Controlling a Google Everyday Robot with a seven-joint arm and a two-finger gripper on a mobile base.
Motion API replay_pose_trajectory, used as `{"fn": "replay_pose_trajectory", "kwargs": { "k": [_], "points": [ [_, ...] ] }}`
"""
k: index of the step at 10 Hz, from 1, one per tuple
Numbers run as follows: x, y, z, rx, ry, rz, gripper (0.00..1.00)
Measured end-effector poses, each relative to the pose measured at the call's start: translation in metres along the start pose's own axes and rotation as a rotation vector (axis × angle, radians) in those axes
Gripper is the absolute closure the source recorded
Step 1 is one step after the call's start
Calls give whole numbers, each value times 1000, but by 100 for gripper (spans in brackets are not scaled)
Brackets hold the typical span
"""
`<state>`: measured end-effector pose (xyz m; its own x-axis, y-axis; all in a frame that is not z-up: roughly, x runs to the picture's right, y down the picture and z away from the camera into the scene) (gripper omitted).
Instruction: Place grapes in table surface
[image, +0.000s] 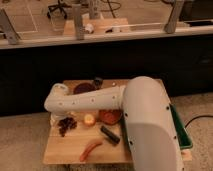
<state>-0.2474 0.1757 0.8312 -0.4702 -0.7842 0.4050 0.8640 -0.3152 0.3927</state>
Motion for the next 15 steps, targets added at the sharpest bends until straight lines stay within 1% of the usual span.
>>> {"fn": "replay_pose_trajectory", "kwargs": {
  "k": [1, 2, 3, 4, 5, 6, 7, 10, 11, 14, 15],
  "points": [
    [-1, 0, 3, 4, 4, -8, 20],
    [-3, 2, 11, -4, 3, -18, 21],
    [-6, 2, 22, -20, -1, -21, 26],
    [-9, 2, 32, -31, -6, -22, 35],
    [-11, 3, 38, -36, -6, -20, 47],
    [-12, 2, 40, -34, -5, -19, 55],
    [-12, 1, 40, -30, -4, -18, 66],
    [-15, 4, 37, -36, -11, -16, 96],
    [-14, 4, 37, -35, -10, -16, 100],
    [-14, 3, 37, -33, -10, -17, 100],
    [-17, 4, 33, -22, -7, -12, 100]
  ]
}}
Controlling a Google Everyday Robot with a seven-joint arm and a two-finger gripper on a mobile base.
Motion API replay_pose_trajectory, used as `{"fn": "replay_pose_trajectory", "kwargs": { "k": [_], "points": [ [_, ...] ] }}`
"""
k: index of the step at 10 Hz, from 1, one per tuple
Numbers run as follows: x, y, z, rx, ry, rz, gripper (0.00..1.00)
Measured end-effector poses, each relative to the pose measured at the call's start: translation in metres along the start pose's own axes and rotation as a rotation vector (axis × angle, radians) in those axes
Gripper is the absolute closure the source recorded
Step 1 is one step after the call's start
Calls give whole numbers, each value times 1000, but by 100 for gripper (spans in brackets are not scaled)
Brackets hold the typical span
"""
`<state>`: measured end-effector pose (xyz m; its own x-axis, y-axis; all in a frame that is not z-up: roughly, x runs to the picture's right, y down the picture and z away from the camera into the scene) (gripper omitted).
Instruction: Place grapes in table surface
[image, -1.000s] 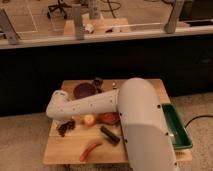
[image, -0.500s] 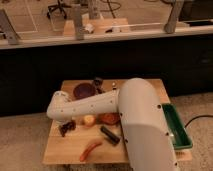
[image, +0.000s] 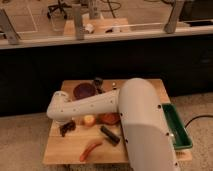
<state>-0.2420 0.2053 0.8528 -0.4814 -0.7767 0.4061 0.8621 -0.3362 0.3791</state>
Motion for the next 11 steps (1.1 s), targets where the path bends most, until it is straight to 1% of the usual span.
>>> {"fn": "replay_pose_trajectory", "kwargs": {
  "k": [1, 2, 4, 5, 7, 8, 9, 10, 11],
  "points": [
    [-3, 1, -8, 21, 4, 6, 100],
    [-4, 2, -22, 55, 18, 9, 100],
    [-4, 2, -65, 147, 40, 24, 100],
    [-4, 3, -96, 200, 49, 37, 100],
    [-5, 1, -136, 266, 56, 46, 100],
    [-8, 0, -151, 291, 54, 50, 100],
    [-10, -1, -161, 305, 48, 52, 100],
    [-11, -3, -166, 310, 33, 48, 100],
    [-12, -6, -165, 313, 21, 43, 100]
  ]
}}
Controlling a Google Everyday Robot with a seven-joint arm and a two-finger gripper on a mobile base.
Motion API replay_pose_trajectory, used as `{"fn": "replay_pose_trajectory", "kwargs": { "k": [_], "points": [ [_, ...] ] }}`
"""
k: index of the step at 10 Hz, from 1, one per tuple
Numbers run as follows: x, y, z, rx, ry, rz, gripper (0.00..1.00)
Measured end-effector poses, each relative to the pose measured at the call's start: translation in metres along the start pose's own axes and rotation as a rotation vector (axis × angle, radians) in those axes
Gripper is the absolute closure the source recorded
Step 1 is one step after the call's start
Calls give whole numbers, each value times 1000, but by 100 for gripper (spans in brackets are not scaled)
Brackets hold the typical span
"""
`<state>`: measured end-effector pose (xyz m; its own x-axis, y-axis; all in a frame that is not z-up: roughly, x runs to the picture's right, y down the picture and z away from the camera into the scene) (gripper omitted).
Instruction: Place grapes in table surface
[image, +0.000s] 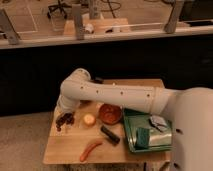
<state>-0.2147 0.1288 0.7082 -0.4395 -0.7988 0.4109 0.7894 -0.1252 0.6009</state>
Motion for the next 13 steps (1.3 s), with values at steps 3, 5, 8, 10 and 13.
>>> {"fn": "replay_pose_trajectory", "kwargs": {
  "k": [3, 5, 8, 10, 13],
  "points": [
    [-13, -2, 33, -20, -72, -31, 100],
    [-28, 2, 66, -49, -118, -60, 96],
    [-43, 7, 103, -112, -170, -100, 68],
    [-45, 8, 108, -138, -183, -107, 48],
    [-44, 8, 106, -152, -179, -104, 30]
  ]
}}
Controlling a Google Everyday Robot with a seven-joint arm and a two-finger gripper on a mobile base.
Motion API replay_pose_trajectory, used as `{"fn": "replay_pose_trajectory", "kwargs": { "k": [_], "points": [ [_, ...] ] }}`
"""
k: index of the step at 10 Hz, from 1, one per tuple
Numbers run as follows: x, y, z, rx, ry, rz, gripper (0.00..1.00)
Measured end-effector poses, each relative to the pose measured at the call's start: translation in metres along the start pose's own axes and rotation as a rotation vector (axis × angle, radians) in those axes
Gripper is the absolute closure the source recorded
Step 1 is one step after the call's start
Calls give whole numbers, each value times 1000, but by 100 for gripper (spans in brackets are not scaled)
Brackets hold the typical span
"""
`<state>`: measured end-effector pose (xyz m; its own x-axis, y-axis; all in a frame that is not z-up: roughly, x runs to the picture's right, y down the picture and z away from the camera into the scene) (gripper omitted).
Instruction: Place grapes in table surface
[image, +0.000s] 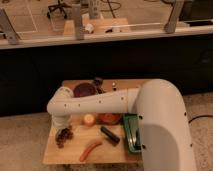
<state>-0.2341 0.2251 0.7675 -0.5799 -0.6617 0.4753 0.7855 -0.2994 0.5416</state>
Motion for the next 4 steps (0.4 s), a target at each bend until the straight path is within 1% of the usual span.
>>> {"fn": "replay_pose_trajectory", "kwargs": {
  "k": [2, 4],
  "points": [
    [0, 1, -1, 13, 5, 11, 30],
    [-1, 6, -3, 36, 21, 33, 30]
  ]
}}
